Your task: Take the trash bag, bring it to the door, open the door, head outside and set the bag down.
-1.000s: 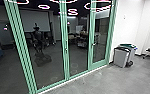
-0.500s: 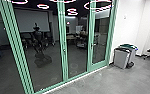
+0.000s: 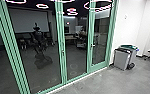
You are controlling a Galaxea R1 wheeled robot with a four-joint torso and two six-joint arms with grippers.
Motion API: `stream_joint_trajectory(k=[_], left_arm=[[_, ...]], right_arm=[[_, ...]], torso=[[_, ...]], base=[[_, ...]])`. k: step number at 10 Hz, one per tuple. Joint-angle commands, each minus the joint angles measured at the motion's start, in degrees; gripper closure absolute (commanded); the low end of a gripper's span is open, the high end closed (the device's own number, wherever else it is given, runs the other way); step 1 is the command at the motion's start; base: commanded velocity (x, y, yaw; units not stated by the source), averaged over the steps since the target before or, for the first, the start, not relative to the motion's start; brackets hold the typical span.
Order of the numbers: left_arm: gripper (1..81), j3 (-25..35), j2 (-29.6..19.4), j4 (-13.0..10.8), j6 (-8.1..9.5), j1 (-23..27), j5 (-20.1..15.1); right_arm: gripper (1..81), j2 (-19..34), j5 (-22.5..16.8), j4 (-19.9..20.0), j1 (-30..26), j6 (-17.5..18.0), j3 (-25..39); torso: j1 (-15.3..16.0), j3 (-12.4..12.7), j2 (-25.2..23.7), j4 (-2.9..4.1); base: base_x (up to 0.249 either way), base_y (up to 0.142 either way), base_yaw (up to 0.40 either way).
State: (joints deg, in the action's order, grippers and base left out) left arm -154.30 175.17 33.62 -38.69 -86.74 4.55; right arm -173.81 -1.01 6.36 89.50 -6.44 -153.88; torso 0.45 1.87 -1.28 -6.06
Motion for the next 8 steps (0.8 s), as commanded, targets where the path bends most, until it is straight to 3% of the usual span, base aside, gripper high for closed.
stream_joint_trajectory(k=[1, 8], left_arm=[[81.1, 0.3, 0.4, -0.7, -0.07, 3.0, -3.5], [81.1, 0.1, 0.5, -0.7, 0.02, 3.0, -3.5]], right_arm=[[1.0, -0.4, -3.0, -0.4, -3.0, -0.3, 0.2], [1.0, -0.3, -3.1, -0.5, -3.1, -0.3, 0.2]], torso=[[0.0, 0.0, 0.0, 0.0], [0.0, 0.0, 0.0, 0.02]], base=[[0.145, -0.076, 0.0], [0.146, -0.076, 0.0]])
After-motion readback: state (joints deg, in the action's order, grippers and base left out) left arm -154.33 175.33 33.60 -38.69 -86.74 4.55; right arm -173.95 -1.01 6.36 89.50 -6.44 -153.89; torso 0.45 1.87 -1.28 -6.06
